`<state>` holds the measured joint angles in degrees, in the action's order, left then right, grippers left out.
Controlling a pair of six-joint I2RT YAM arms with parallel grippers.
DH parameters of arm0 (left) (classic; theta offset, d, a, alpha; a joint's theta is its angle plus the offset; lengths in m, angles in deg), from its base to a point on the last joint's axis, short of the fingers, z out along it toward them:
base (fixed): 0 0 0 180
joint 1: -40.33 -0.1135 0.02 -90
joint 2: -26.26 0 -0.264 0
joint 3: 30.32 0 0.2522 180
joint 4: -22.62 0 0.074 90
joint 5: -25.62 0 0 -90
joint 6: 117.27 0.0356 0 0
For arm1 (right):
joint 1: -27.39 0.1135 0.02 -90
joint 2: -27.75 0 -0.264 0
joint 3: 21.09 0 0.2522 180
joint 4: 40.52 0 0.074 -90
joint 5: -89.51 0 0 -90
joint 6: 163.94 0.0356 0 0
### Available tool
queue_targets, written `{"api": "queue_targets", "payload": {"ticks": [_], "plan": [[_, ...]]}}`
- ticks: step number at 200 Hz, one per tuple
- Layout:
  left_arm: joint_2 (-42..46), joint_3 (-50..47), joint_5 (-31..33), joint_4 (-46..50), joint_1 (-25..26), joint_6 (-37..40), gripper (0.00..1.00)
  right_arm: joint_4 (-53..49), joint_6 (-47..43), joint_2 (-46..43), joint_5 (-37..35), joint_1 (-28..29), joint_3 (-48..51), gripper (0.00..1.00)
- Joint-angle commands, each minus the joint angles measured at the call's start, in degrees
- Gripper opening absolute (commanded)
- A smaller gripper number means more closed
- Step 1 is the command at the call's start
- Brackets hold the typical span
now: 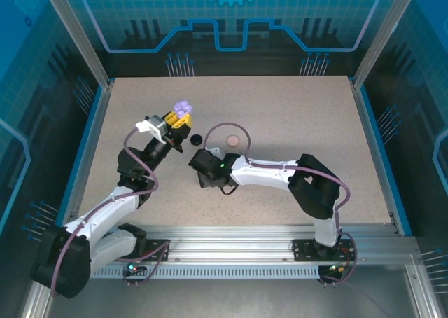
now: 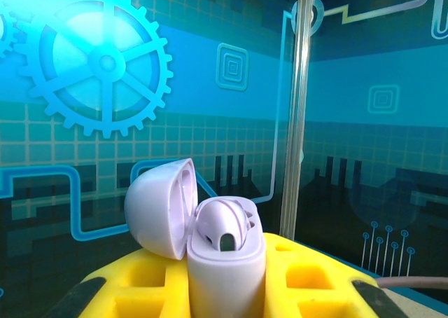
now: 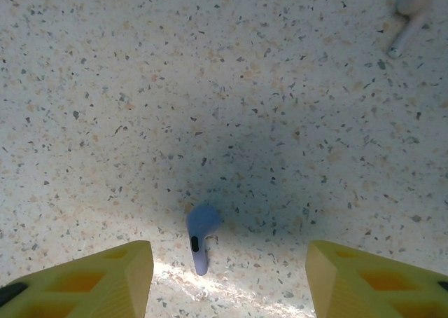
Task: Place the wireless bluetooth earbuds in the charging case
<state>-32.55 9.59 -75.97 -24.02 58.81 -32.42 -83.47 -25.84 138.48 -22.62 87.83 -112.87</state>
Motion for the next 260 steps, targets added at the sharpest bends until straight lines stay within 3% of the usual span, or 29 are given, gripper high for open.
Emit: {"api": "queue_targets", "payload": {"ticks": [1, 93, 260], "plan": [[0.89, 0.37, -0.36, -0.96, -0.55, -1.47, 0.00, -2.06, 1.13, 1.55, -1.09, 0.68, -2.33, 0.60], [1.39, 0.92, -3.82, -1.84, -0.55, -1.53, 0.00, -3.16, 2.55, 3.41, -1.68, 0.29, -3.19, 0.56], [1.23, 0.94, -4.06, -1.69, -0.57, -1.05, 0.00, -4.81, 3.10, 9.75, -0.52, 0.55, -7.94, 0.46]]}}
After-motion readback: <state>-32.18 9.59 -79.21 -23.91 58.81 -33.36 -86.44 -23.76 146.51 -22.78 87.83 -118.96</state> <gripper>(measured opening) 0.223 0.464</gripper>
